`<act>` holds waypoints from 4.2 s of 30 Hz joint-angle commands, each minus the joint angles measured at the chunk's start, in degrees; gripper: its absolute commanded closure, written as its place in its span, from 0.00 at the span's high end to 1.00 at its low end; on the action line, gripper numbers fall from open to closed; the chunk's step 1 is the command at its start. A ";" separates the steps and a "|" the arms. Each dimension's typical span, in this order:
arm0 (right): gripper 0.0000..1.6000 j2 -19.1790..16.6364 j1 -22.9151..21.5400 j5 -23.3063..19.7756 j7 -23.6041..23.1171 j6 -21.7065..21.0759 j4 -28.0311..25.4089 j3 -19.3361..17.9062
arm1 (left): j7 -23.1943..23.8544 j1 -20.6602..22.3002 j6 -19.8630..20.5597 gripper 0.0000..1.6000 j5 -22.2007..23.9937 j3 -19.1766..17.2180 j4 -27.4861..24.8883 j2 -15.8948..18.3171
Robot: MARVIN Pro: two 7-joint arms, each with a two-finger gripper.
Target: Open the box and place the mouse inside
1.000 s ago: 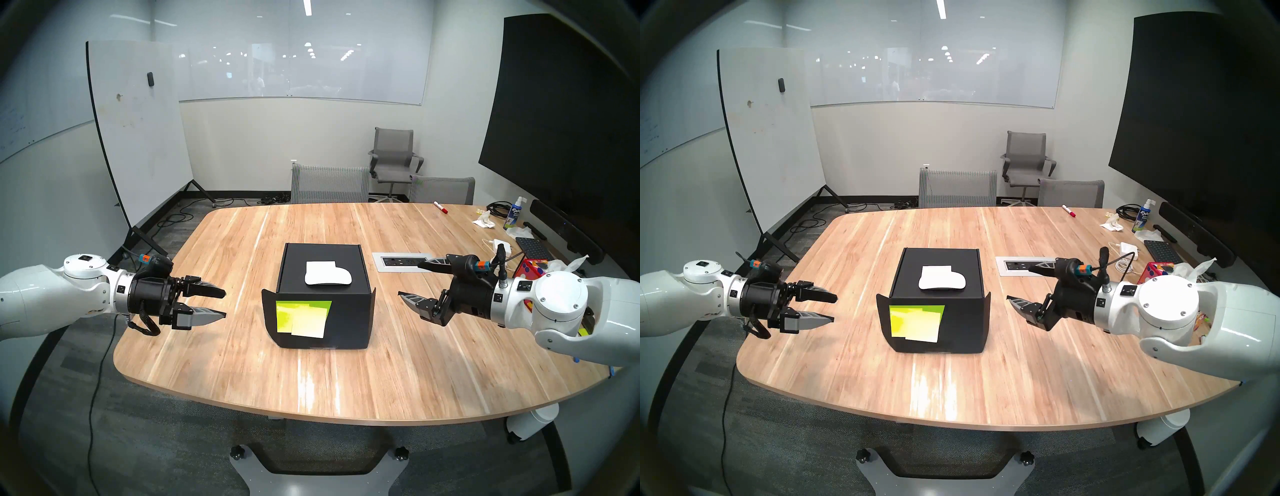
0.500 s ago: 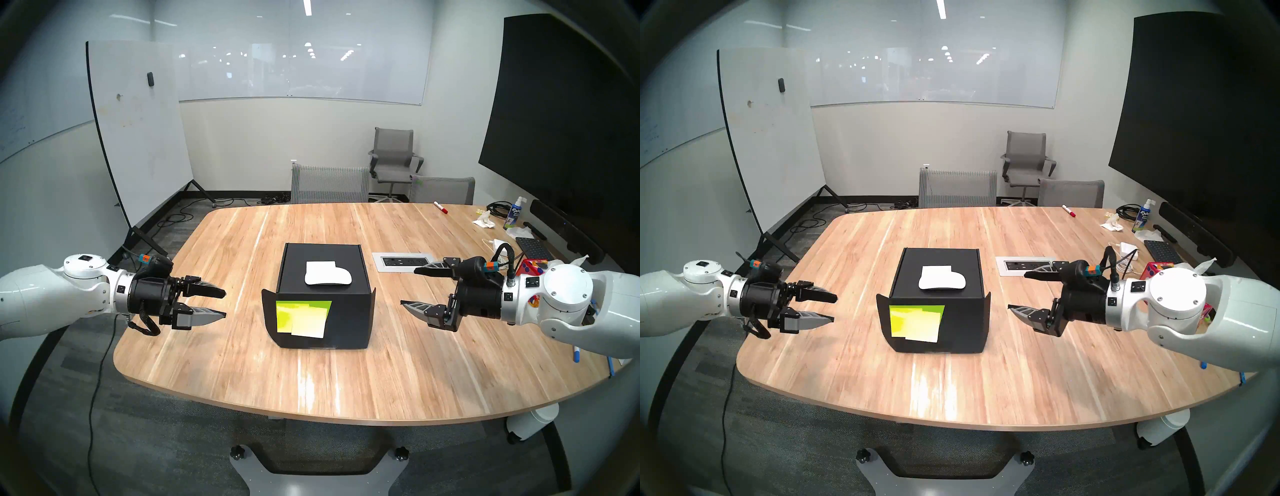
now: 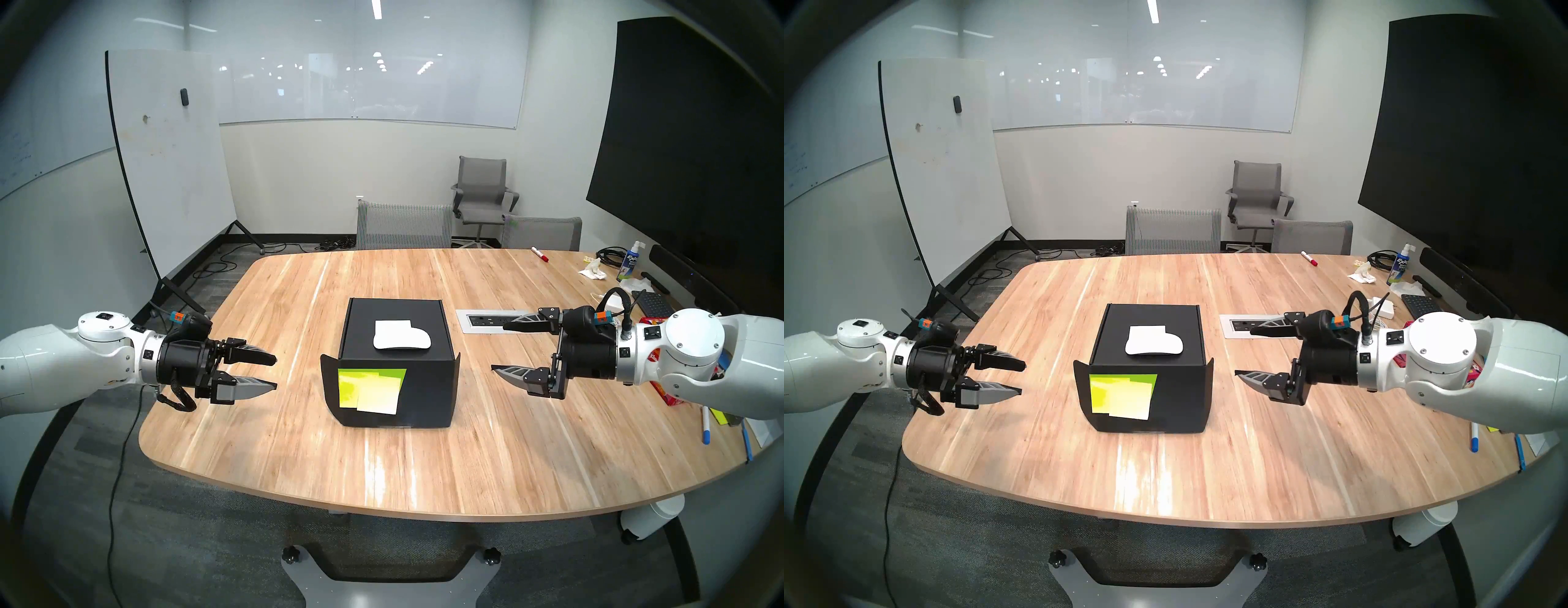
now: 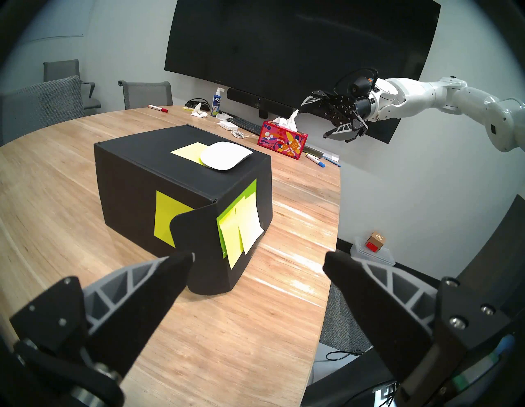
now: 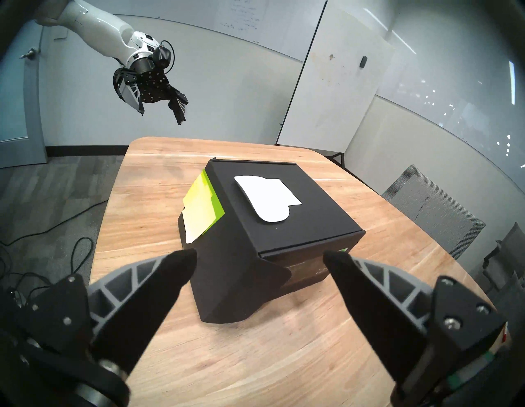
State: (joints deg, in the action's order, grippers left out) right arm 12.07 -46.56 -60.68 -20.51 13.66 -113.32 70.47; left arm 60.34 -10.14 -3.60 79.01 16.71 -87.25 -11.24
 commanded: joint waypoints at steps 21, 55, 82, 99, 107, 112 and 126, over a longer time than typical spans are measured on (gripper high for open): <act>1.00 2.42 2.12 -2.15 -1.57 5.34 3.20 -2.34 | -0.05 0.70 0.06 1.00 0.15 -0.63 0.00 -0.05; 1.00 24.35 21.11 -23.66 -22.52 16.49 27.69 -17.42 | -0.04 0.70 0.00 1.00 0.16 -0.58 0.02 -0.06; 1.00 38.57 34.09 -38.33 -48.42 13.04 51.38 -26.12 | -0.05 0.73 0.04 1.00 0.16 -0.58 0.01 -0.05; 1.00 43.60 37.89 -39.48 -50.54 10.14 59.83 -28.16 | -0.05 0.74 0.05 1.00 0.16 -0.57 0.01 -0.05; 1.00 46.14 38.85 -39.14 -52.60 7.78 63.06 -28.39 | -0.05 0.74 0.05 1.00 0.16 -0.57 0.01 -0.05; 1.00 47.65 39.58 -39.28 -54.08 6.48 65.14 -28.72 | -0.05 0.75 0.05 1.00 0.16 -0.57 0.01 -0.05; 1.00 50.60 41.93 -39.95 -58.27 3.50 70.19 -29.74 | -0.05 0.75 0.06 1.00 0.16 -0.57 0.00 -0.05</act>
State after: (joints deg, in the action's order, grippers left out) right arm 60.87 -5.39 -99.52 -77.18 18.00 -46.03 41.75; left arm 60.34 -10.10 -3.64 79.02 16.78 -87.25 -11.23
